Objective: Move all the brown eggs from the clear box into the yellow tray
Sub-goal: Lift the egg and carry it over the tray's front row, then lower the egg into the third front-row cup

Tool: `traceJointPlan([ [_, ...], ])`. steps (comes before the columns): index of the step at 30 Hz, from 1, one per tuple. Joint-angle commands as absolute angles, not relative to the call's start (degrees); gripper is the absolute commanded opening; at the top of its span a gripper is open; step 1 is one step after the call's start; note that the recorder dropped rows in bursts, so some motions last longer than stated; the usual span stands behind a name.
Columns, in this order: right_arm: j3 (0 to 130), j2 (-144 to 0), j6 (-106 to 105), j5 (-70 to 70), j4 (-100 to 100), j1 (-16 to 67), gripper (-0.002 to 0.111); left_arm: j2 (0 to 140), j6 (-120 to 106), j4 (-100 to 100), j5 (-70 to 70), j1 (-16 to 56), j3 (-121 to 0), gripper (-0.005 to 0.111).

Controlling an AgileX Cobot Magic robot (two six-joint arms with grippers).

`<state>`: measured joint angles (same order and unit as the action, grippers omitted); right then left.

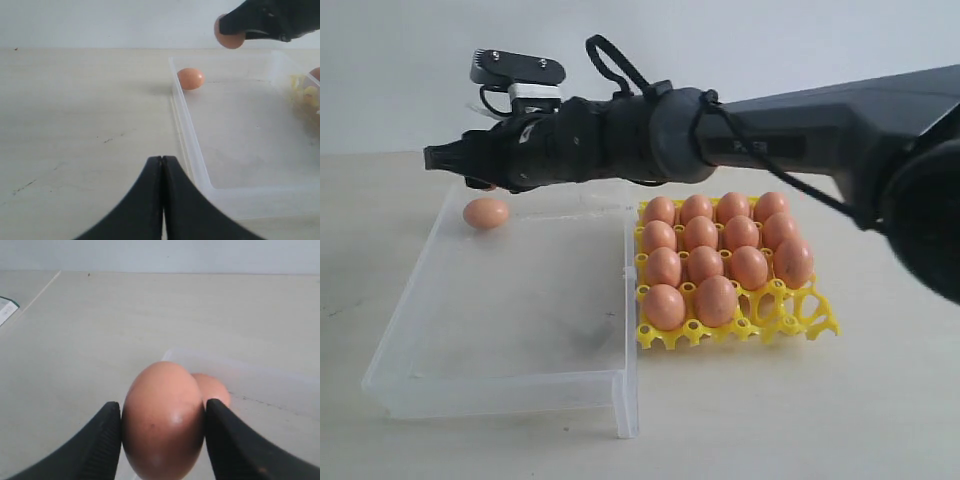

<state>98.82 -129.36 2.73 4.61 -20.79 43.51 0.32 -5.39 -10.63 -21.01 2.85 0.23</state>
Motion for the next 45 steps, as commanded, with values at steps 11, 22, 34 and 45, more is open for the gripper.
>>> traceJointPlan([
  [11,53.16,-91.53,-0.94,-16.56,-11.7,42.18,0.0,0.0,-5.55,-10.77,-20.79,2.79,0.0,0.0],
  [22,28.72,-77.07,-12.47,-19.09,-27.2,38.54,0.0,0.0,-5.55,-10.77,-20.79,2.79,0.0,0.0],
  [34,25.95,-80.36,-8.28,-20.14,-24.98,31.61,0.0,0.0,-5.55,-10.77,-20.79,2.79,0.0,0.0],
  [45,28.04,-87.23,-3.25,-19.55,-21.71,31.61,0.0,0.0,-5.55,-10.77,-20.79,2.79,0.0,0.0],
])
